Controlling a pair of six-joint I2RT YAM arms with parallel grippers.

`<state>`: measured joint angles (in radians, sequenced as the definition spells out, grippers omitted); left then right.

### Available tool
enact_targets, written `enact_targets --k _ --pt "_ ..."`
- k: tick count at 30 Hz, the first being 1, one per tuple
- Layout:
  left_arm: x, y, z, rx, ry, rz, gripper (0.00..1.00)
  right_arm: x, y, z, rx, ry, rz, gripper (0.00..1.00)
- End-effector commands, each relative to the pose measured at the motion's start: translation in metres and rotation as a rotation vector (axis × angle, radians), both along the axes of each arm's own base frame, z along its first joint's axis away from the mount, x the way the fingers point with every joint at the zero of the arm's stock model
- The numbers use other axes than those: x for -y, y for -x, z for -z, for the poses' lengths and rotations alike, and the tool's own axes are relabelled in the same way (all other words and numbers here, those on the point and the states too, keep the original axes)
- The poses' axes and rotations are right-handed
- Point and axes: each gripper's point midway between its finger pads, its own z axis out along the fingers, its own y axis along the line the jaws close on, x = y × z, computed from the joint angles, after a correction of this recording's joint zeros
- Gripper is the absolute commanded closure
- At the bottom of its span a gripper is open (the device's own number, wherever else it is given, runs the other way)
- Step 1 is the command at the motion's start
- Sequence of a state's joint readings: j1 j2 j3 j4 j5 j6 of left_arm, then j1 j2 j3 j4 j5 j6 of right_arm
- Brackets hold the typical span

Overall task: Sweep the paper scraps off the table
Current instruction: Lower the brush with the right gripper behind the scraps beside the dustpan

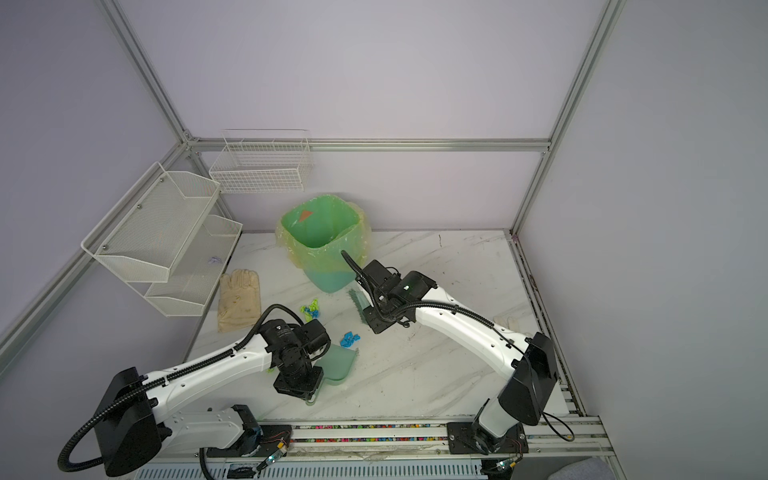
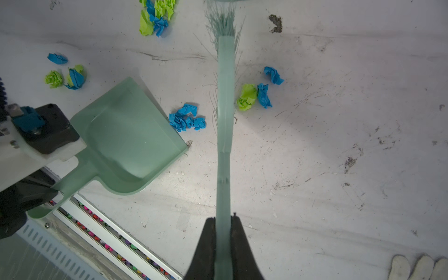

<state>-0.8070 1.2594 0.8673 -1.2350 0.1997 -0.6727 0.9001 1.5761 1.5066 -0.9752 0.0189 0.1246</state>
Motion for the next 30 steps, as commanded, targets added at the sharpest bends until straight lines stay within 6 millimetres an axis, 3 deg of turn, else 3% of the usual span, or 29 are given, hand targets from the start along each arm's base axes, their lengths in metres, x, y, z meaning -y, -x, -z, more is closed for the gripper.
enact_targets --k 1,5,12,20,30 --pt "-0.007 0.002 0.011 -0.002 -0.035 -0.022 1.0 -0.008 0.002 0.001 0.002 -0.013 -0.029 1.0" --pt "-0.008 0.004 0.013 -0.012 -0.039 -0.021 1.0 -0.009 0.002 0.004 0.001 -0.007 -0.035 1.0" --pt "0.003 0.004 -0.002 -0.001 0.03 -0.023 1.0 -0.011 0.001 0.002 0.008 -0.011 -0.034 1.0" --pt "-0.008 0.013 0.02 -0.026 -0.024 -0.008 1.0 -0.005 -0.004 0.012 0.024 0.058 -0.012 1.0" --pt "0.004 0.006 0.021 -0.03 -0.007 0.011 1.0 -0.016 -0.002 0.021 0.026 0.113 -0.048 1.0"
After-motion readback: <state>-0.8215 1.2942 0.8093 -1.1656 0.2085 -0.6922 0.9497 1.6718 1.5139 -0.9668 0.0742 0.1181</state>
